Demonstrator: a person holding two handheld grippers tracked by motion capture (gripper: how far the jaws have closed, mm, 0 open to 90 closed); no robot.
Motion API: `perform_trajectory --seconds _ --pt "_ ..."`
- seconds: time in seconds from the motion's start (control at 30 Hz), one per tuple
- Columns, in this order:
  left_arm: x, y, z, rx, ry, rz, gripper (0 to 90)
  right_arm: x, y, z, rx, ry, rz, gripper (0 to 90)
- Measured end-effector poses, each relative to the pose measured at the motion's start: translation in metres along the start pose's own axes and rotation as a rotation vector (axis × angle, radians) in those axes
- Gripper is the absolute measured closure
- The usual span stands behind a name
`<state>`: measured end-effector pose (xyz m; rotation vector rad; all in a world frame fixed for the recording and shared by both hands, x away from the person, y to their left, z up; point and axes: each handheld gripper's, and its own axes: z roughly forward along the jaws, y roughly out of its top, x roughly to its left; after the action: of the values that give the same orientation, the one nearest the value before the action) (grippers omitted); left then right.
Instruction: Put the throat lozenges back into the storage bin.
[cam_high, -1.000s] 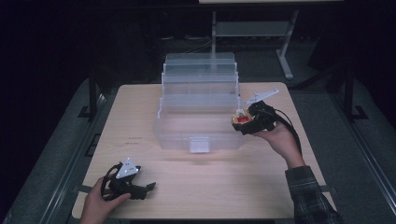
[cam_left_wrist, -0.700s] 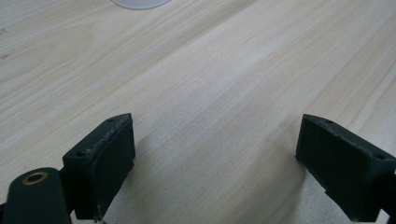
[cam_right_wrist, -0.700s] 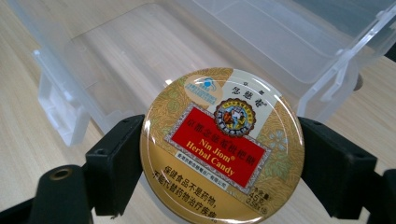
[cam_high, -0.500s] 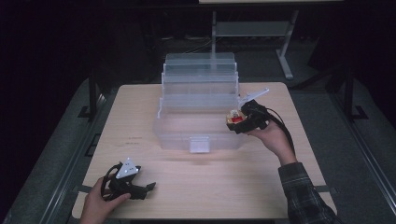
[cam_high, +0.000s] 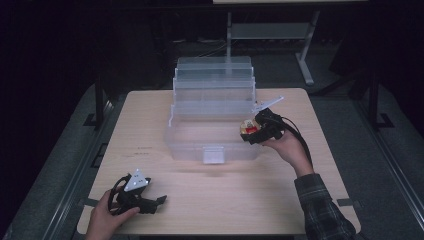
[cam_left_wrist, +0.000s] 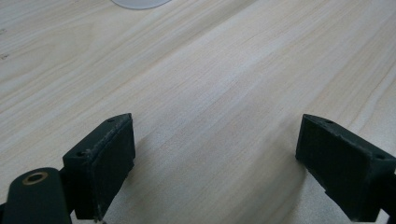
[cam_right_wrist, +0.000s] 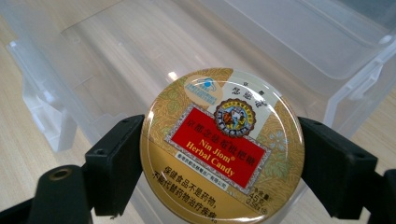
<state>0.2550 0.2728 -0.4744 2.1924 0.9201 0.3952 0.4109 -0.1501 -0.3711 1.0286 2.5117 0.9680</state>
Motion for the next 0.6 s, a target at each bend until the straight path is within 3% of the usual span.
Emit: perform_trajectory --seconds 0.6 --pt "-0.0001 -0.0001 -0.0001 0.000 0.000 0.001 11.0 -0.0001 -0.0015 -0.0056 -0.012 -0.004 0.002 18.4"
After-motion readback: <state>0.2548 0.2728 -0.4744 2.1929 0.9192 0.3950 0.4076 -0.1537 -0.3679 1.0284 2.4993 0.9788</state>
